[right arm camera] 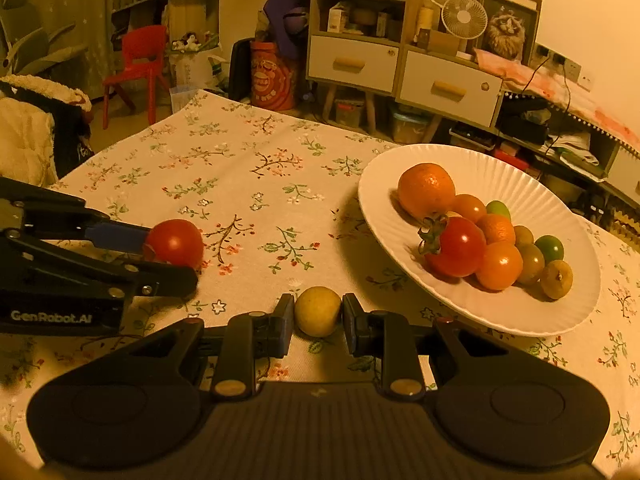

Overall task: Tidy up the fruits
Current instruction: 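Grasp the last tan round fruit with the right tool while the left tool holds the red tomato, then carry the red tomato with the left tool while the right tool carries the tan fruit to the plate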

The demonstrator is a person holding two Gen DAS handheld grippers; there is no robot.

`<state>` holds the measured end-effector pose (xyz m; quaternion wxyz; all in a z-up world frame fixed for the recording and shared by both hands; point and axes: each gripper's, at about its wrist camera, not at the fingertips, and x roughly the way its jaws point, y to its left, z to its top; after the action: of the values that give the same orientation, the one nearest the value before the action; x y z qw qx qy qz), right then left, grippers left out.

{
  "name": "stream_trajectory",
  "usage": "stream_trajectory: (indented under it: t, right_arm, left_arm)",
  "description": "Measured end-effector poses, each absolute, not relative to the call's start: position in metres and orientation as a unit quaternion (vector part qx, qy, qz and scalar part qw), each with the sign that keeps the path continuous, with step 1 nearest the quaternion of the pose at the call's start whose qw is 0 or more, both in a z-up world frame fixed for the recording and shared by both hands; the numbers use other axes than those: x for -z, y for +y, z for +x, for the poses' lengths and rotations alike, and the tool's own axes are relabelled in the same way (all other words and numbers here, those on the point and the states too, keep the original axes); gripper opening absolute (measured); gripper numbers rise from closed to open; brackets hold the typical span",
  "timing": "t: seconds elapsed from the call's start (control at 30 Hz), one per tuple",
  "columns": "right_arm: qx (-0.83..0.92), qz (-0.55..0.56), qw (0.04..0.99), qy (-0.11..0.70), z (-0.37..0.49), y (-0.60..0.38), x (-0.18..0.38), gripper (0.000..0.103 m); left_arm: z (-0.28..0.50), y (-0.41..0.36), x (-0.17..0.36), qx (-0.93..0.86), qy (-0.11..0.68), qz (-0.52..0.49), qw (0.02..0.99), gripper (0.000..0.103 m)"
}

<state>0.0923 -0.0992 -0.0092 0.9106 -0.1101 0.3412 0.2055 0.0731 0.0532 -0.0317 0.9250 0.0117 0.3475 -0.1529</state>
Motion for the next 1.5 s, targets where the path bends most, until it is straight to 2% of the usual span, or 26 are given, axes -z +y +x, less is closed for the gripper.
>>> stream_trajectory:
  t: [0.87,1.5]
  right_arm:
    - [-0.169,-0.067,0.936,0.302,0.102,-0.173,-0.026,0.023]
    - [-0.136,-0.03,0.946,0.294,0.158,-0.218,-0.023,0.023]
  left_arm:
    - [0.086,0.0,0.013,0.196,0.326,0.006,0.925,0.042]
    - [0.162,-0.049,-0.016,0.224,0.299,0.032,0.927,0.042]
